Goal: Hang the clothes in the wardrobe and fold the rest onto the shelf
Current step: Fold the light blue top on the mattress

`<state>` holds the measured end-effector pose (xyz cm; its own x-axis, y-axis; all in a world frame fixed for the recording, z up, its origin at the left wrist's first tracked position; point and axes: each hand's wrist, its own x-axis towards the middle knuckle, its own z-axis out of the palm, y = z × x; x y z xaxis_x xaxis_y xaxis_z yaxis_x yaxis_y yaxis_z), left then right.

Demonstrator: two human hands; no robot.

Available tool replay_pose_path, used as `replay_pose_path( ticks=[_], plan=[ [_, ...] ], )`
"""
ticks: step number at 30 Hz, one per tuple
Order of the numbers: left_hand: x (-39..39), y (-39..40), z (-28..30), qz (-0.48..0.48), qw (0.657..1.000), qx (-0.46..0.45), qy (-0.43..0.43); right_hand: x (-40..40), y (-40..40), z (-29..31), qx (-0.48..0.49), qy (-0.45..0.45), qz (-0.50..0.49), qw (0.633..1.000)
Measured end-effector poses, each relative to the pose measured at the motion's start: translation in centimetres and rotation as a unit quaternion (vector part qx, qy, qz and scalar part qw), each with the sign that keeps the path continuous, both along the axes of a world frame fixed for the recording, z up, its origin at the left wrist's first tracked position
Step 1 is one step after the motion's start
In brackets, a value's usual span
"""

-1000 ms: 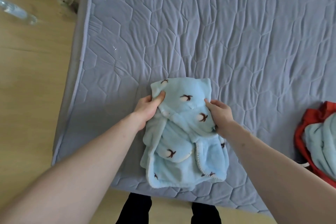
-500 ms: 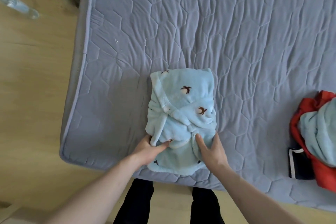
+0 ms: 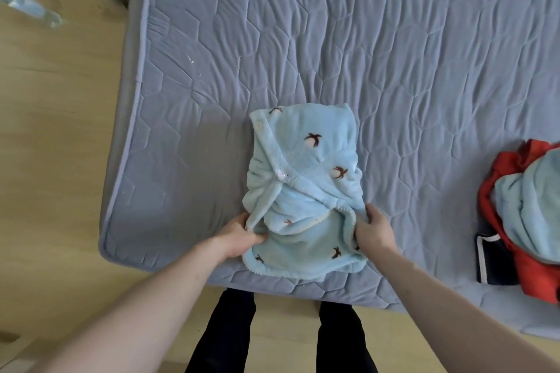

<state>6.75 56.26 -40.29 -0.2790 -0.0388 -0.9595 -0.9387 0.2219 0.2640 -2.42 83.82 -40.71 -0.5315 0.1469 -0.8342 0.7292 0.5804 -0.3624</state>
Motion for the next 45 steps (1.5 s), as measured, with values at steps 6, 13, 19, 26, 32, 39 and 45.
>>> replay_pose_path(
  ticks=[6,13,19,26,32,39,45],
  plan=[
    [-8.1,-3.4,6.1,0.024,0.993,-0.067,0.091,4.8,-0.9,3.8,0.027,-0.034,-0.278,0.960],
    [-24.0,-2.6,7.4,-0.207,0.931,-0.140,0.265,8.6,-4.1,5.1,-0.113,-0.207,-0.386,0.892],
    [-25.1,-1.7,4.5,-0.342,0.936,-0.051,0.058,6.7,-3.8,2.4,-0.130,-0.151,-0.464,0.863],
    [-16.6,-7.4,5.8,-0.072,0.992,0.012,0.099,3.2,0.9,3.8,-0.170,-0.013,-0.386,0.907],
    [-6.8,-8.5,5.2,0.058,0.996,0.027,0.070,-0.1,1.3,3.7,-0.111,0.023,-0.243,0.963],
    [-8.9,-7.2,3.2,0.153,0.981,0.049,0.111,0.5,-0.6,2.0,-0.132,0.039,-0.194,0.971],
    [-8.6,-7.4,2.8,0.163,0.979,0.037,0.115,0.0,-1.2,1.3,-0.154,0.001,-0.234,0.960]
  ],
)
